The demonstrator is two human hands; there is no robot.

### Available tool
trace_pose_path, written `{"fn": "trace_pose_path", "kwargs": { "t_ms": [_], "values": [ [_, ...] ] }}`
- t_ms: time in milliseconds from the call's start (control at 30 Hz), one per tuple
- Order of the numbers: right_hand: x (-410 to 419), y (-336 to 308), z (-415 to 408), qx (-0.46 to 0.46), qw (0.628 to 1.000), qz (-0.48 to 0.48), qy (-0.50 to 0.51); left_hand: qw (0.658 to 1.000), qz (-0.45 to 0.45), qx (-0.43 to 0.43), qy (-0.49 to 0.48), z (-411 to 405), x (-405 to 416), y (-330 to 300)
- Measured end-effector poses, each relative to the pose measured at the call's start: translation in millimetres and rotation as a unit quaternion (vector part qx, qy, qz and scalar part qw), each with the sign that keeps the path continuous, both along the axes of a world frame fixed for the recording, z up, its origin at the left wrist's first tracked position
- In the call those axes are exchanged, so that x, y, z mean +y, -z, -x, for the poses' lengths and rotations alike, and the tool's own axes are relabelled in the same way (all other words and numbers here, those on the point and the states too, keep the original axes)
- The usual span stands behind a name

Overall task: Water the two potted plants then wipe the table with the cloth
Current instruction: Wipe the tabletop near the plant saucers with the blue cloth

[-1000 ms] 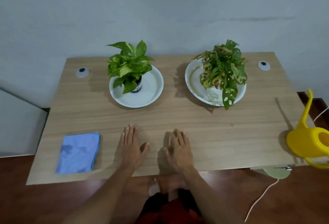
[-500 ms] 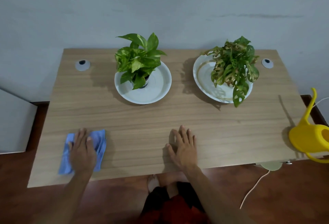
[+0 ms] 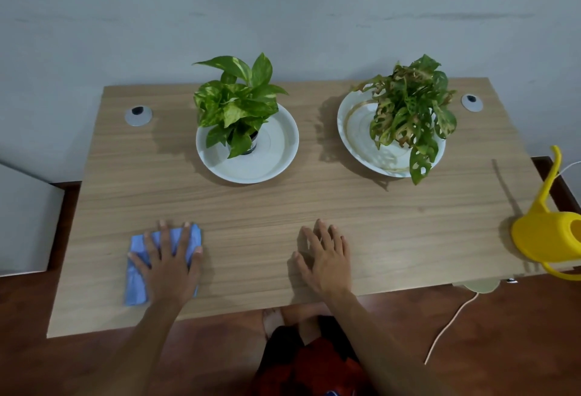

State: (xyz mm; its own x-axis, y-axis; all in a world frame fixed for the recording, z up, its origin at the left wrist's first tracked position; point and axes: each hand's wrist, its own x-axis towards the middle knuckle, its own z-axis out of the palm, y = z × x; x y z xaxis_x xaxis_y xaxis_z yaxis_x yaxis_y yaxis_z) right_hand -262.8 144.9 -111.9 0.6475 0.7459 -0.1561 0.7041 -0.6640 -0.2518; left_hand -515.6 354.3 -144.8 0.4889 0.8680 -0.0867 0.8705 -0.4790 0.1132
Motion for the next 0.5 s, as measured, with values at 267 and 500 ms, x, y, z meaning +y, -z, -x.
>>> {"fn": "trace_pose_path", "kwargs": {
  "t_ms": [267,500],
  "values": [
    [-29,2,-25,-0.035,0.991,-0.125,-0.016,0.997,0.021,-0.008,0.076,-82,-45,-6],
    [-95,7,-71,-0.057,0.984,-0.117,0.12,0.989,0.029,-0.005,0.148,-164,-100,-5]
  ]
}}
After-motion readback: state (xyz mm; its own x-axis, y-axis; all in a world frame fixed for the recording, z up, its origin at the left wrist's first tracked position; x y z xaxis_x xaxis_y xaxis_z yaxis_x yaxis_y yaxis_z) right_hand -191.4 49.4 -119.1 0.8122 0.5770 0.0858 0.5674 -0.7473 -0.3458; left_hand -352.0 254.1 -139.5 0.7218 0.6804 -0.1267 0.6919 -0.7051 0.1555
